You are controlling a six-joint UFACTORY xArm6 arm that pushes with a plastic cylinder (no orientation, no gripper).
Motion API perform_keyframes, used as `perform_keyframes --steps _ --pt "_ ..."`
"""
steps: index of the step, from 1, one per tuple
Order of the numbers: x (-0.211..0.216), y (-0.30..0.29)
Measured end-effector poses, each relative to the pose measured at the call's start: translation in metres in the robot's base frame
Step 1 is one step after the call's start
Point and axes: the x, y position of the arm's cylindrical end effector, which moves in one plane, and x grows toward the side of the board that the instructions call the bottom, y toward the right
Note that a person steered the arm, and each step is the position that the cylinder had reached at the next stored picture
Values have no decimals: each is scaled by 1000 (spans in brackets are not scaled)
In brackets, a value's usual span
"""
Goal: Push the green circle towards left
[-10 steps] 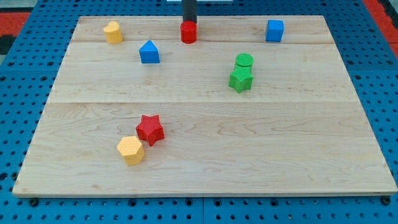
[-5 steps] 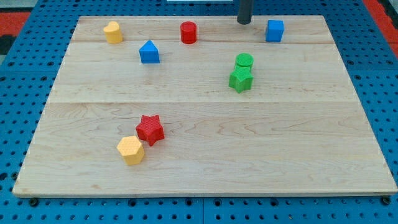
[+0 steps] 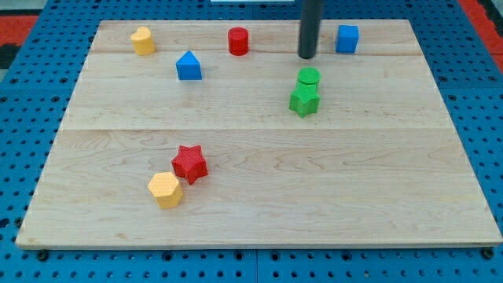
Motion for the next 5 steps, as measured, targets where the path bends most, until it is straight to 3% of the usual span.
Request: perform_keyframes --steps 1,5 --pt "11 35" --pt "95 -53"
